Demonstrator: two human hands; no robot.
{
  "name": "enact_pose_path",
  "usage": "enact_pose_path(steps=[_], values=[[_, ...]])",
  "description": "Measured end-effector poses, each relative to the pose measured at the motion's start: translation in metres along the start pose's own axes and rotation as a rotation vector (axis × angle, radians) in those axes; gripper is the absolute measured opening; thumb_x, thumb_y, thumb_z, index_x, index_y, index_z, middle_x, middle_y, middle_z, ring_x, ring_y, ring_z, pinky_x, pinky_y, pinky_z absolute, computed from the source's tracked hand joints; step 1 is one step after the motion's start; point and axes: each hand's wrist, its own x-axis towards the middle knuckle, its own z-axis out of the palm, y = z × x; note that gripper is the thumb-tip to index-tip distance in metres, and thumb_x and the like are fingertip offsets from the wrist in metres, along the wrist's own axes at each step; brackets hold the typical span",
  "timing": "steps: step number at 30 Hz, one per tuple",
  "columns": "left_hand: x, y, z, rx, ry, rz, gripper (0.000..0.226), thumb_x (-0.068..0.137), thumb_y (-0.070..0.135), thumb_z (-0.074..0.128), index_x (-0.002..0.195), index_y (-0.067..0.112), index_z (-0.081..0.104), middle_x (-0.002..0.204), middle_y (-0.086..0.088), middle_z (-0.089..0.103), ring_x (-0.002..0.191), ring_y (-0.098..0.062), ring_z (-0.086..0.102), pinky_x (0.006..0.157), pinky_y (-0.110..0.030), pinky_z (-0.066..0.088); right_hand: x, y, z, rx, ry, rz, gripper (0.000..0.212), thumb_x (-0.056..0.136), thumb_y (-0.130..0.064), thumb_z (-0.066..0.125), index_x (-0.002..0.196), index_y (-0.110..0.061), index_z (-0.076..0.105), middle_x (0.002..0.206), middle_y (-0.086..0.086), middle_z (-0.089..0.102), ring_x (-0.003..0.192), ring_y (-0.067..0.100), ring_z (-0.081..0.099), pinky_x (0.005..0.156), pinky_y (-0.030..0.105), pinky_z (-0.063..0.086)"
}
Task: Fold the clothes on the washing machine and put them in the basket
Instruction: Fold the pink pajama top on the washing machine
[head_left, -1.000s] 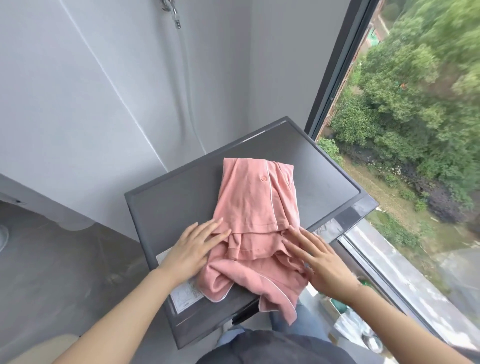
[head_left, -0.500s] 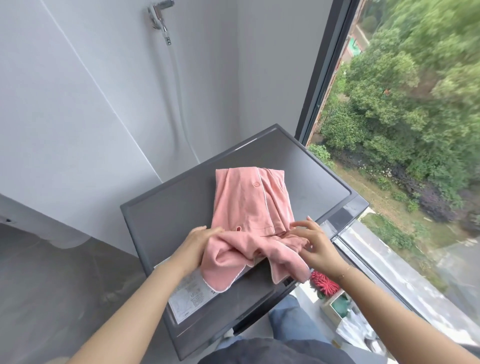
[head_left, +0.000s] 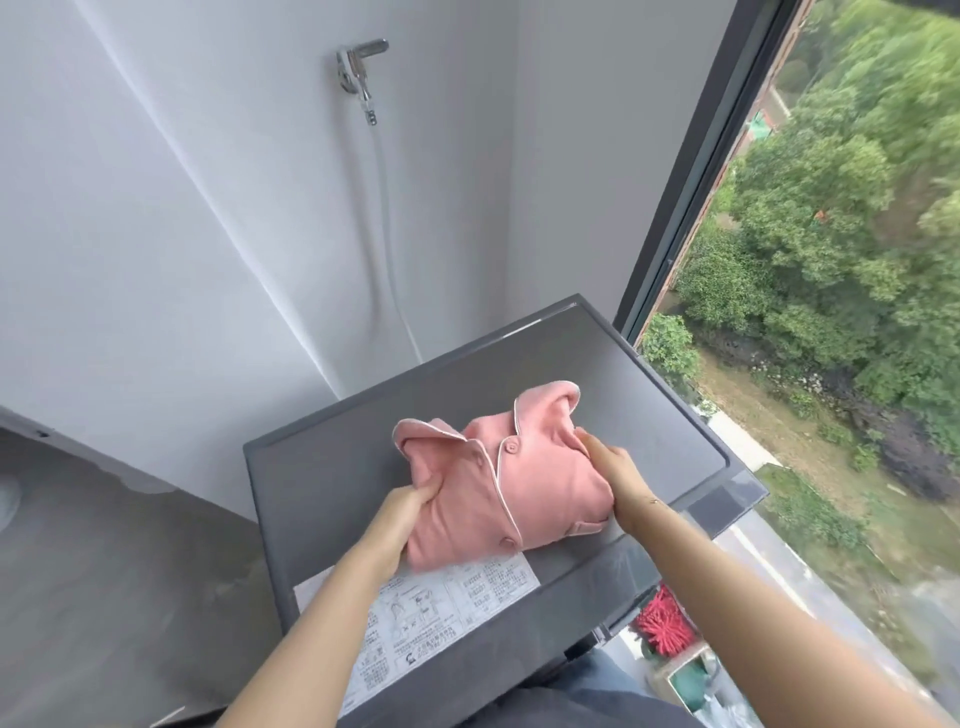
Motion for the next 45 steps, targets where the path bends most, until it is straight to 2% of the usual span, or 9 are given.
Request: enact_pose_path(steps=[4, 8, 13, 17, 22, 28, 33, 40, 45], values=[[-0.002, -0.002, 0.008, -0.082, 0.100, 0.152, 0.026, 0.097, 0.038, 0.054, 0.106, 0.018, 0.068, 0.102, -0.003, 0.074, 0.098, -0.021, 0.069, 0.096, -0.043, 0.050, -0.015, 0.011, -0.009, 0.341, 0.014, -0.133, 0.063, 0.078, -0.066, 0.055, 0.094, -0.006, 0.069, 0.092, 0.022, 0.067, 0.087, 0.028, 0.061, 0.077, 0.034, 0.042], [-0.006, -0.005, 0.022, -0.093, 0.277, 0.372, 0.023, 0.099, 0.036, 0.050, 0.101, 0.017, 0.065, 0.098, 0.000, 0.071, 0.096, -0.017, 0.066, 0.088, -0.035, 0.048, -0.047, 0.027, 0.003, 0.198, 0.014, -0.355, 0.032, 0.091, -0.034, 0.066, 0.122, -0.027, 0.061, 0.113, -0.013, 0.068, 0.106, -0.004, 0.061, 0.077, 0.017, 0.051], [-0.009, -0.003, 0.031, -0.080, 0.401, 0.566, 0.054, 0.088, 0.057, 0.048, 0.089, 0.003, 0.053, 0.079, -0.008, 0.056, 0.074, -0.010, 0.051, 0.069, -0.031, 0.042, -0.024, 0.018, 0.014, 0.117, 0.060, -0.466, 0.017, 0.097, -0.026, 0.057, 0.105, -0.018, 0.070, 0.095, -0.010, 0.073, 0.090, 0.001, 0.065, 0.080, 0.019, 0.050], [0.005, -0.023, 0.035, 0.047, 0.538, 0.354, 0.032, 0.095, 0.039, 0.050, 0.082, 0.011, 0.059, 0.082, -0.009, 0.067, 0.076, -0.016, 0.058, 0.070, -0.034, 0.042, 0.012, 0.031, 0.017, -0.031, 0.105, -0.279, 0.042, 0.102, -0.031, 0.046, 0.077, 0.002, 0.056, 0.066, 0.003, 0.053, 0.069, 0.015, 0.046, 0.060, 0.031, 0.038], [0.011, -0.020, 0.037, 0.087, 0.682, 0.168, 0.027, 0.098, 0.022, 0.047, 0.085, 0.004, 0.062, 0.092, -0.018, 0.068, 0.082, -0.029, 0.057, 0.069, -0.033, 0.037, 0.022, 0.032, 0.016, -0.197, 0.244, -0.218, 0.042, 0.103, -0.025, 0.039, 0.066, -0.007, 0.047, 0.066, 0.005, 0.055, 0.069, 0.026, 0.048, 0.057, 0.033, 0.036], [-0.015, 0.003, 0.029, -0.244, 0.456, 0.307, 0.018, 0.093, 0.021, 0.060, 0.110, 0.022, 0.065, 0.106, 0.004, 0.070, 0.101, -0.012, 0.064, 0.089, -0.033, 0.049, 0.001, 0.021, 0.010, 0.069, 0.143, -0.214, 0.018, 0.096, -0.033, 0.055, 0.098, -0.017, 0.062, 0.094, -0.005, 0.065, 0.088, 0.009, 0.058, 0.070, 0.025, 0.041], [-0.032, 0.028, 0.030, -0.441, 0.067, 0.265, 0.030, 0.091, 0.031, 0.056, 0.113, 0.016, 0.069, 0.109, -0.005, 0.072, 0.103, -0.019, 0.068, 0.092, -0.037, 0.051, 0.003, 0.007, 0.014, -0.001, 0.006, -0.257, 0.033, 0.088, -0.039, 0.067, 0.077, -0.011, 0.055, 0.070, -0.006, 0.055, 0.064, 0.008, 0.048, 0.061, 0.023, 0.038], [-0.014, 0.005, 0.037, -0.503, 0.429, 0.125, 0.023, 0.083, 0.020, 0.074, 0.105, 0.020, 0.067, 0.104, -0.004, 0.071, 0.099, -0.022, 0.066, 0.090, -0.039, 0.051, 0.014, 0.016, 0.020, 0.109, 0.150, -0.209, 0.034, 0.089, -0.026, 0.068, 0.071, -0.011, 0.043, 0.065, 0.003, 0.044, 0.065, 0.017, 0.043, 0.056, 0.028, 0.038], [-0.025, 0.018, 0.020, -0.774, 0.234, 0.116, 0.018, 0.078, 0.012, 0.047, 0.067, 0.011, 0.062, 0.069, -0.007, 0.061, 0.057, -0.016, 0.063, 0.062, -0.028, 0.045, 0.018, 0.010, 0.009, 0.118, 0.025, -0.127, 0.030, 0.086, -0.032, 0.071, 0.079, -0.013, 0.049, 0.075, 0.001, 0.053, 0.072, 0.017, 0.050, 0.063, 0.029, 0.040]])
